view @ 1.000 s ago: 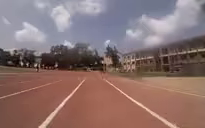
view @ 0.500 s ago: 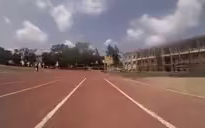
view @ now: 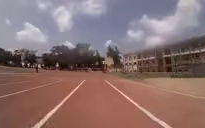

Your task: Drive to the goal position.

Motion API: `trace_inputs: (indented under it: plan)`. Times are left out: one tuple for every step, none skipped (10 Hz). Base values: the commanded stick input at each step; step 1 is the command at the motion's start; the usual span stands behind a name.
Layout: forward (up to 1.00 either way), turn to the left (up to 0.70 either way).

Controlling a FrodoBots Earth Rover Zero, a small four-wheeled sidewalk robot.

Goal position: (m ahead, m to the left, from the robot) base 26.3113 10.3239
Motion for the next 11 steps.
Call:
trace_inputs:
  plan:
    - [0.70,0.00]
    - [0.70,0.00]
    - [0.70,0.00]
    - [0.70,0.00]
    - [0.70,0.00]
    - [0.70,0.00]
    - [0.70,0.00]
    - [0.70,0.00]
    - [0.70,0.00]
    - [0.70,0.00]
    - [0.70,0.00]
